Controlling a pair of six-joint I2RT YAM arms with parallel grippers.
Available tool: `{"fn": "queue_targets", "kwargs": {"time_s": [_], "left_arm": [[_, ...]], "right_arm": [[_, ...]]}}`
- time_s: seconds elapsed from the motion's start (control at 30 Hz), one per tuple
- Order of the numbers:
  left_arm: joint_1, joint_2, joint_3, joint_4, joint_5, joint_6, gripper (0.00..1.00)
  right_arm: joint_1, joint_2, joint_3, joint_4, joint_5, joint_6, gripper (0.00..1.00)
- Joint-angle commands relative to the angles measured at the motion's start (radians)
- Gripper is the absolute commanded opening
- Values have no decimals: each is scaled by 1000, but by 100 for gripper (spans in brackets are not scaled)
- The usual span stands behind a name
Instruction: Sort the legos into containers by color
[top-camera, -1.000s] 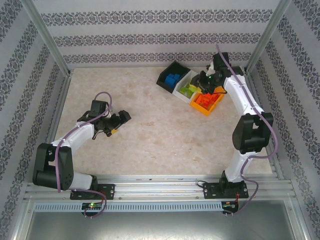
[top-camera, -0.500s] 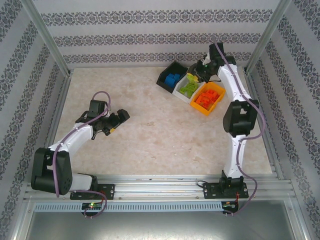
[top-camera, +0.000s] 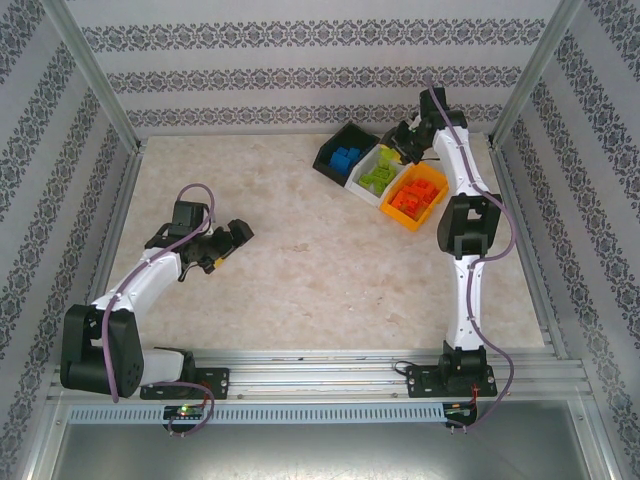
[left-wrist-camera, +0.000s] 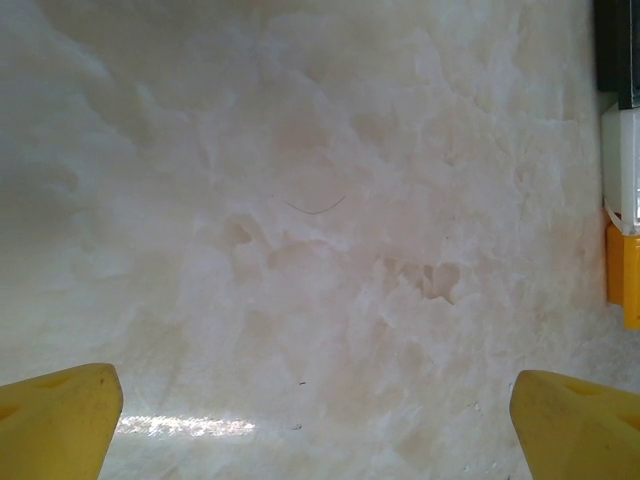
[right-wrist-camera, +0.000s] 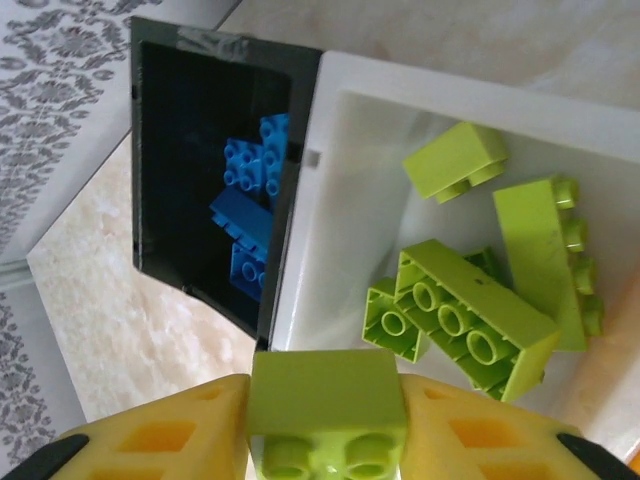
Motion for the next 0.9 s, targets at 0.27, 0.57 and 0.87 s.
{"fn": "queue_targets", "kwargs": {"time_s": [0.27,0.57,0.87], "left_arm": [[11,46,55,-22,13,28,100],[10,93,61,50,68,16,100],[4,95,141,71,85,83,100]], "right_arm": [[-41,-53,6,-20,21,-10,56],[-39,-288,-222,22,1,-65,60],[-37,-759,-797,250,18,-255,73]]}}
